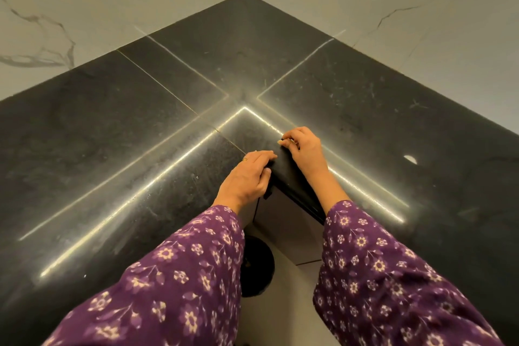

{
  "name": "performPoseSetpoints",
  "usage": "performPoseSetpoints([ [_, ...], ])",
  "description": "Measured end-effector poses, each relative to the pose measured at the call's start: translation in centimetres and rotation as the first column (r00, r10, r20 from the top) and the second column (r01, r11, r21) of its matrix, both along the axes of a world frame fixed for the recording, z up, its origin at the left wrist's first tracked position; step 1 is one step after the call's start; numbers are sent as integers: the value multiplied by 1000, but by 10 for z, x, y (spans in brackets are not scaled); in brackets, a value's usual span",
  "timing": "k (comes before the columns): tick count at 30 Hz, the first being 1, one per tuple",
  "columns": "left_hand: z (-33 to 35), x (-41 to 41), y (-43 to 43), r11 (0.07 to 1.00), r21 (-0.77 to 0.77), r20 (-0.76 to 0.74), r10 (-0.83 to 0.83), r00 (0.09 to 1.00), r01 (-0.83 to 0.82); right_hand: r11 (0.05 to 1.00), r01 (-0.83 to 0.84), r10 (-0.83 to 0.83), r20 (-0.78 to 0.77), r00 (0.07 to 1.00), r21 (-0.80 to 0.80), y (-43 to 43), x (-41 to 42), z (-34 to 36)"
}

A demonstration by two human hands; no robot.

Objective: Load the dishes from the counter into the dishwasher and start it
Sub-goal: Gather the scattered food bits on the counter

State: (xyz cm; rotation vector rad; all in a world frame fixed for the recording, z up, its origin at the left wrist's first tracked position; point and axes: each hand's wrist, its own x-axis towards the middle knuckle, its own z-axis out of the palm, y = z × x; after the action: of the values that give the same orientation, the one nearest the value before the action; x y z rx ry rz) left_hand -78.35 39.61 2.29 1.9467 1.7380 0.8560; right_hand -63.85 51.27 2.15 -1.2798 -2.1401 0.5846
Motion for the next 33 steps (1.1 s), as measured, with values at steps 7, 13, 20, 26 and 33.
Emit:
performPoseSetpoints([
  [7,-1,-1,1,1000,-2,-15,-4,1000,4,998,1,-13,180,984,62,4,-7,-8],
  [13,-3,-1,2,1000,-2,-31,-2,1000,2,991,105,-118,175,977,80,9,-15,-9],
  [20,-4,0,3,1000,-3,-48,7,999,-7,923,342,-353,-32,935,-178,27,-3,10],
  [26,-4,0,3,1000,-15,-45,2,999,-3,486,-210,-828,-524,200,-848,34,18,43],
  [33,-2,0,3,1000,-14,-28,3,1000,-3,535,75,-463,-218,859,-842,16,4,56],
])
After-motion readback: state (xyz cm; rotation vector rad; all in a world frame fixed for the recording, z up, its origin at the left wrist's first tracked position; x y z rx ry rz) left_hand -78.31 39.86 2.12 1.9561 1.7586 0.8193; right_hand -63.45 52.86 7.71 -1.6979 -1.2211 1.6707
